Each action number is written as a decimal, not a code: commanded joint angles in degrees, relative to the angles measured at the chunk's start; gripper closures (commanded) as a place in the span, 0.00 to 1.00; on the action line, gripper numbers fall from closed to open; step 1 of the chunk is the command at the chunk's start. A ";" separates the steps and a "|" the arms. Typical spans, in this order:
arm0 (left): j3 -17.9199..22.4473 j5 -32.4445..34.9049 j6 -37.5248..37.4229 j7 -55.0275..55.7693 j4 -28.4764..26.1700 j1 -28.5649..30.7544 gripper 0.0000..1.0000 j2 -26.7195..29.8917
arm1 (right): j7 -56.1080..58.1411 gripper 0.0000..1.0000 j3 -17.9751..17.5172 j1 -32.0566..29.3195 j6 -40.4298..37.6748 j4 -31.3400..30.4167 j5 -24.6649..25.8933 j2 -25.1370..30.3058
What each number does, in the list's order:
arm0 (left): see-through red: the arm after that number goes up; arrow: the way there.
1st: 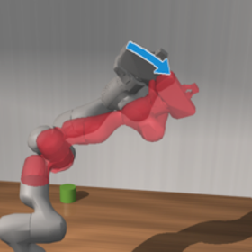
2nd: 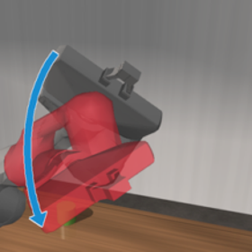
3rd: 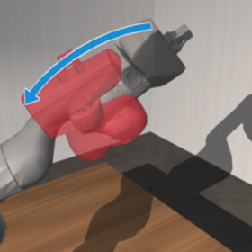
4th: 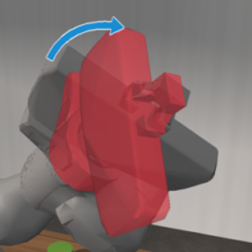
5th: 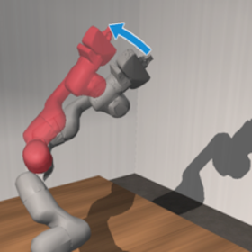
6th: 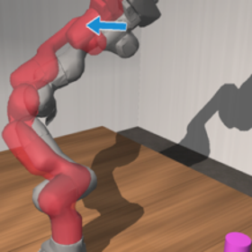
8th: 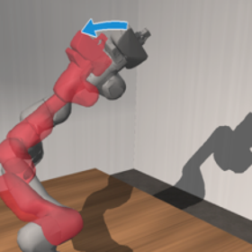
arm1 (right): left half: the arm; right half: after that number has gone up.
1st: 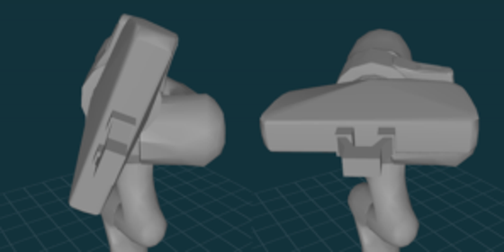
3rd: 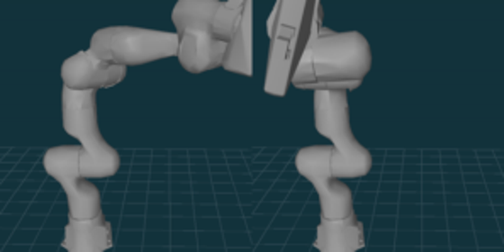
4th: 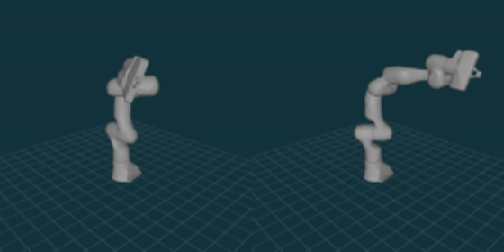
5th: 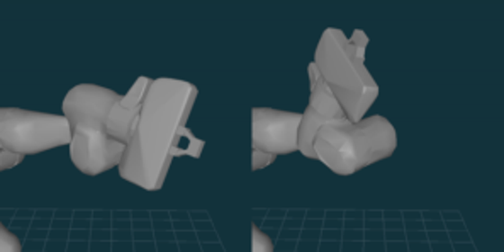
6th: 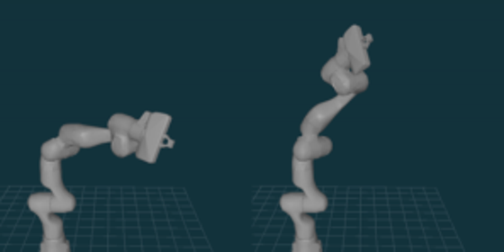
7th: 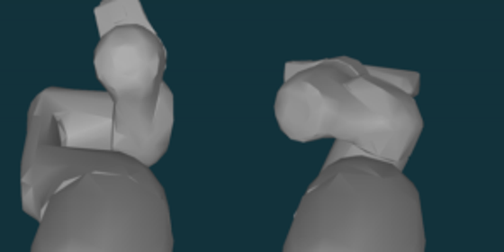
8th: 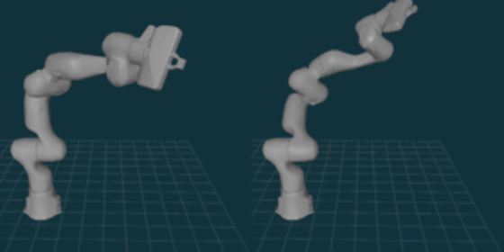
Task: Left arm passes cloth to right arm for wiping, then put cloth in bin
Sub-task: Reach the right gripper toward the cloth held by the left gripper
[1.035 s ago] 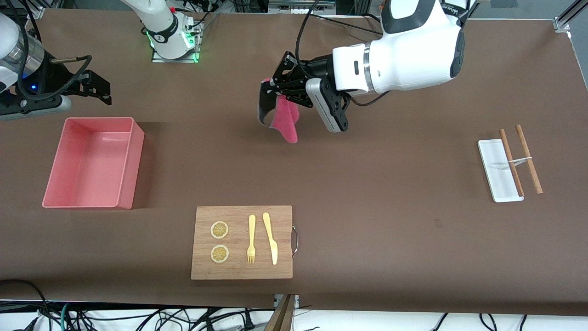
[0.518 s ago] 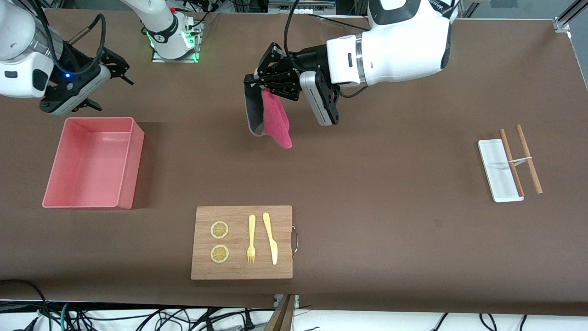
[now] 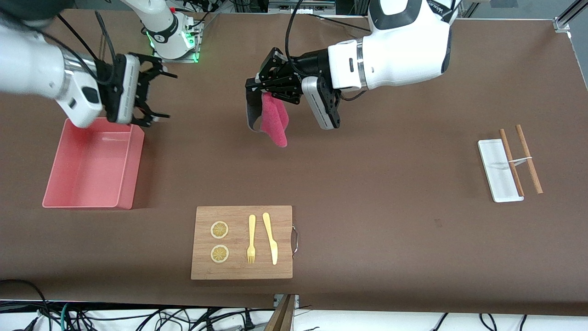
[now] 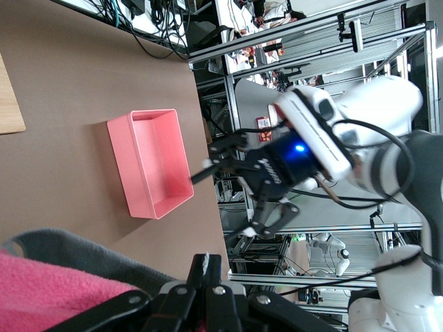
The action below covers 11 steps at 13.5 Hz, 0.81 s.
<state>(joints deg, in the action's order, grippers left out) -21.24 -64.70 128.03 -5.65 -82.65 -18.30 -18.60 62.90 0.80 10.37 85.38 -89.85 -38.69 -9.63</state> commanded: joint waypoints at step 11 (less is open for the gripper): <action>-0.20 -1.83 0.55 -0.06 0.64 0.45 1.00 -0.39 | 17.52 0.00 -0.18 13.53 19.56 0.99 -17.47 -11.55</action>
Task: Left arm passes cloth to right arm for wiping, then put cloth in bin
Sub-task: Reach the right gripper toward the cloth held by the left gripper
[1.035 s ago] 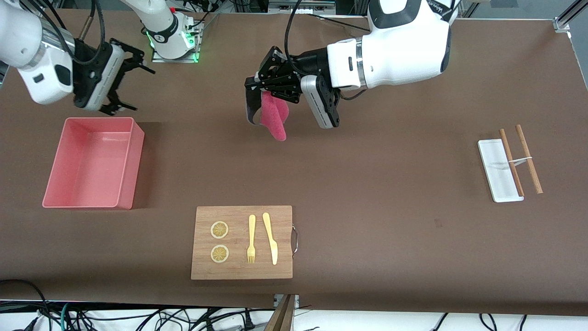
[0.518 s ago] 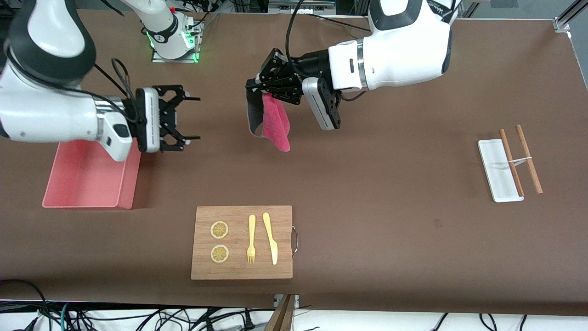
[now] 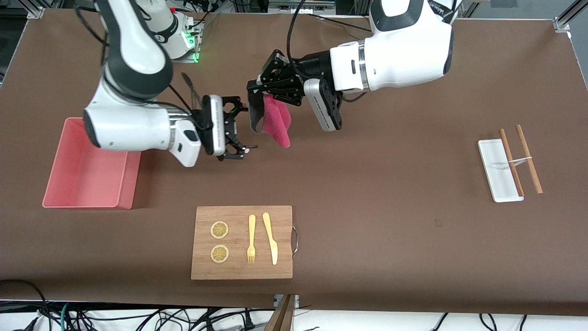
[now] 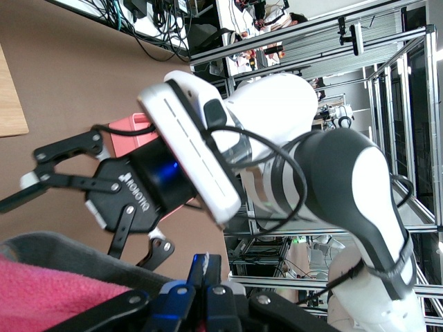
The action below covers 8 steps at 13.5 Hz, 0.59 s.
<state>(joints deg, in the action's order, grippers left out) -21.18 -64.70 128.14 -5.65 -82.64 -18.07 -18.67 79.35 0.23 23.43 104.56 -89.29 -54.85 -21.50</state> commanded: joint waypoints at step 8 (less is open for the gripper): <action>-0.27 -1.92 0.53 -0.06 0.73 0.14 1.00 -0.67 | 0.10 0.00 0.20 2.67 3.19 0.44 -1.40 0.15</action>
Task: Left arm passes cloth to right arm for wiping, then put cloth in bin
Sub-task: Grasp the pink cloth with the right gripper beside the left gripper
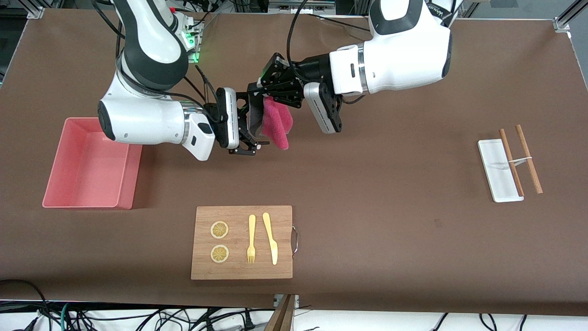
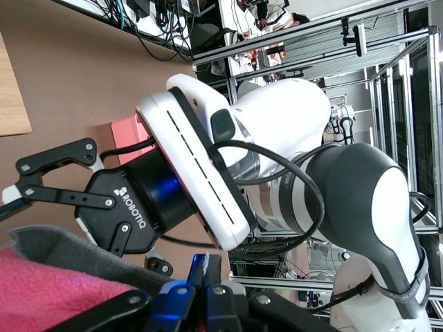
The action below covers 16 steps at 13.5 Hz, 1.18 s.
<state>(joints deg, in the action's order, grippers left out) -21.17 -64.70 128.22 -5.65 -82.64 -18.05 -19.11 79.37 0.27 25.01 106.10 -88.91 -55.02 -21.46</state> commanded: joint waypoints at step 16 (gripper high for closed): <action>-0.27 -1.83 0.45 -0.06 0.73 0.04 1.00 -0.22 | -0.44 1.00 0.52 1.44 2.44 0.23 -0.88 -0.34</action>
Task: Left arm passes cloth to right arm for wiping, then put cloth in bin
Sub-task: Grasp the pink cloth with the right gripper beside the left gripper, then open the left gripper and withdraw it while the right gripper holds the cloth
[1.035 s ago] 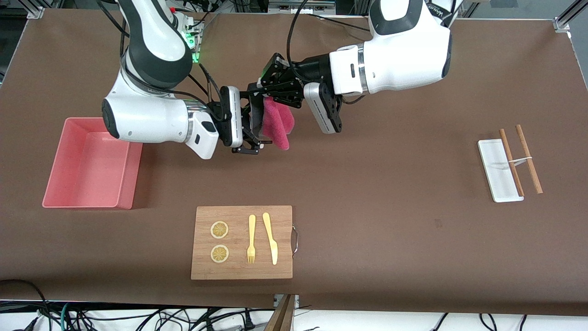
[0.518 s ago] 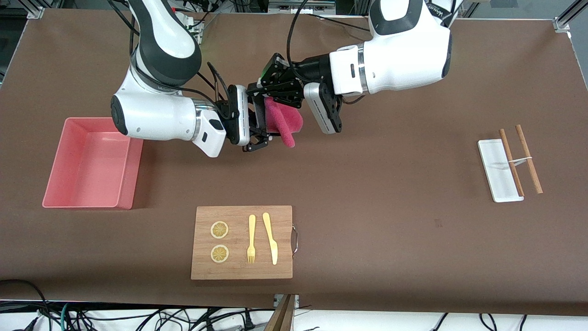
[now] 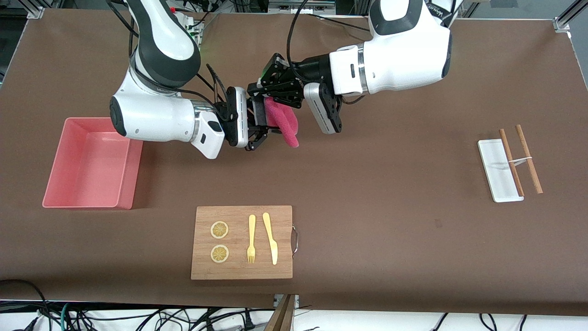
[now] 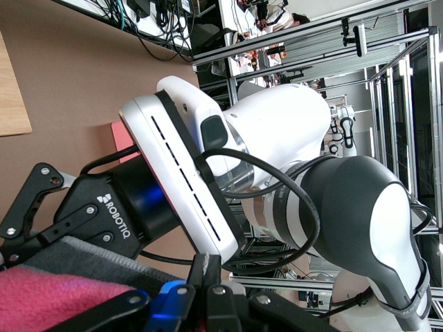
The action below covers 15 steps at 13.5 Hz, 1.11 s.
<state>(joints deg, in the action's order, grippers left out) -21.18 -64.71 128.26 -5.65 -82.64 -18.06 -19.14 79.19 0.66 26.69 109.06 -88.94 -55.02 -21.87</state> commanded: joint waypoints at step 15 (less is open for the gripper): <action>0.17 -0.77 -0.02 -0.51 0.37 2.40 0.00 1.99 | -1.41 1.00 6.02 -1.55 -12.02 1.40 6.23 1.04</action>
<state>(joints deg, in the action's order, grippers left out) -20.88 -64.71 128.62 -5.73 -81.97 -17.45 -18.84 78.64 6.11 26.00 99.89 -88.07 -51.16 -21.50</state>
